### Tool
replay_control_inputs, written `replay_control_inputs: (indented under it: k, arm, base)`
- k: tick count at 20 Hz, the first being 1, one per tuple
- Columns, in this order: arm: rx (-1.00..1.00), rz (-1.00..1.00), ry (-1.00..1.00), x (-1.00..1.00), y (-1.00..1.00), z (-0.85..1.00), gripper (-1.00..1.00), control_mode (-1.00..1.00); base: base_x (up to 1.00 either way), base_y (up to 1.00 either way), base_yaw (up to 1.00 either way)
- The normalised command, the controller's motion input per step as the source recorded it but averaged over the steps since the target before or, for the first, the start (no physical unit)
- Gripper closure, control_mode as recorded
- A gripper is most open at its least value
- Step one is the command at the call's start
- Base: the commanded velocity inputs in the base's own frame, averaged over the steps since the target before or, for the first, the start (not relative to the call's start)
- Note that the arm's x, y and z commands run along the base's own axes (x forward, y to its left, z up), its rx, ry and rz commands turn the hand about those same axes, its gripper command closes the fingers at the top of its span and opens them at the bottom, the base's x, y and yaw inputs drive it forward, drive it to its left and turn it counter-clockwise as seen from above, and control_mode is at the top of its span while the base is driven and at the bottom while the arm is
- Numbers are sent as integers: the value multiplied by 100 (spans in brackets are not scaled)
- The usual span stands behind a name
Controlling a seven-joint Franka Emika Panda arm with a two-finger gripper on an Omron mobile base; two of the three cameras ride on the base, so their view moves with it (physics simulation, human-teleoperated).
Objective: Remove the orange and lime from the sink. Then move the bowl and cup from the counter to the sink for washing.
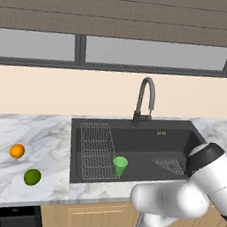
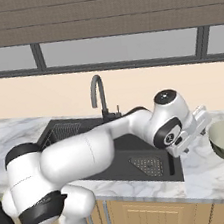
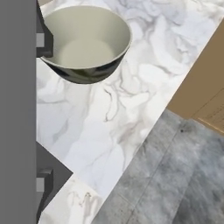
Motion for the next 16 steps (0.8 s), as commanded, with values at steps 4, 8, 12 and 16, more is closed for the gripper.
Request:
replay_control_inputs:
  k: [4,8,12,16]
  arm:
    - [0,0,0,10,-6,-13,-100,-100]
    - [0,0,0,18,-5,-14,-100,-100]
    - [0,0,0,18,-9,-11,-100,-100]
    - [0,0,-1,10,-16,-7,-100,-100]
  base:
    - [0,0,0]
    - [0,0,0]
    - [0,0,0]
    - [0,0,0]
